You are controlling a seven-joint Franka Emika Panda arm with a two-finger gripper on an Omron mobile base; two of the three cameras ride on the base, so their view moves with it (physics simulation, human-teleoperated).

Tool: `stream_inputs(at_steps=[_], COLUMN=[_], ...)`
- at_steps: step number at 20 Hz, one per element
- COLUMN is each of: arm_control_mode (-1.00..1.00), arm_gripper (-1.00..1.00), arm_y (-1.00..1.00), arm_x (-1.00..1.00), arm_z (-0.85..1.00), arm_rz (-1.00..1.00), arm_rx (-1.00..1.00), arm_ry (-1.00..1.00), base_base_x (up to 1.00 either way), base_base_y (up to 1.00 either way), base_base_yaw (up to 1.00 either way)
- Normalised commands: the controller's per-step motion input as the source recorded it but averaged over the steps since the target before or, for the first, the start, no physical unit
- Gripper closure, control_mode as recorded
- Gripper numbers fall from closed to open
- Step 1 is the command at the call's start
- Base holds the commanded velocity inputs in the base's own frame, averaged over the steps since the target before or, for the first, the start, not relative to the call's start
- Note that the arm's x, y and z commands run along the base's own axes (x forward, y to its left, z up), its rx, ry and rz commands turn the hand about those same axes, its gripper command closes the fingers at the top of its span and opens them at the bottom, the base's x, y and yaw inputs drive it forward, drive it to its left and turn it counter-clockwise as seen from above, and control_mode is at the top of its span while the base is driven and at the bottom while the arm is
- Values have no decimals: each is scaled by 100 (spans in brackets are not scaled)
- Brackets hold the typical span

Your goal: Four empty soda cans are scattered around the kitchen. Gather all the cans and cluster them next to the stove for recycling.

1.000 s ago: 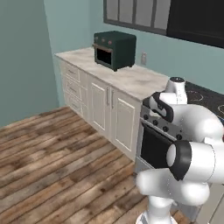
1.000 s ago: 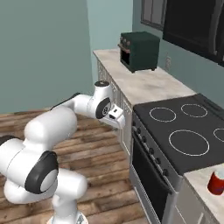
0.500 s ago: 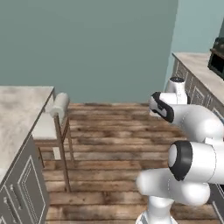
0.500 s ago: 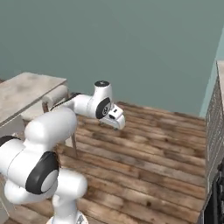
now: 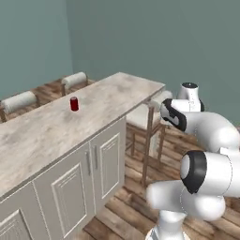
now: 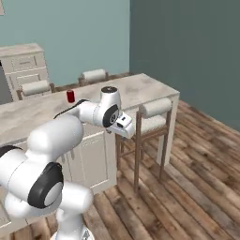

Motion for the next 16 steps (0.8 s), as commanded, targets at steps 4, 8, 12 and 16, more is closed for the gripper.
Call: stream_inputs(at_steps=[4, 8, 12, 16], arm_control_mode=[100, 100, 100, 100], arm_gripper=[-100, -100, -100, -100], arm_y=[0, 0, 0, 0], arm_x=[0, 0, 0, 0], arm_z=[0, 0, 0, 0], arm_rz=[0, 0, 0, 0], arm_rx=[0, 0, 0, 0], arm_ry=[0, 0, 0, 0], base_base_x=[9, 21, 42, 50], base_base_y=[-1, -4, -14, -19], base_base_yaw=[100, 88, 35, 34])
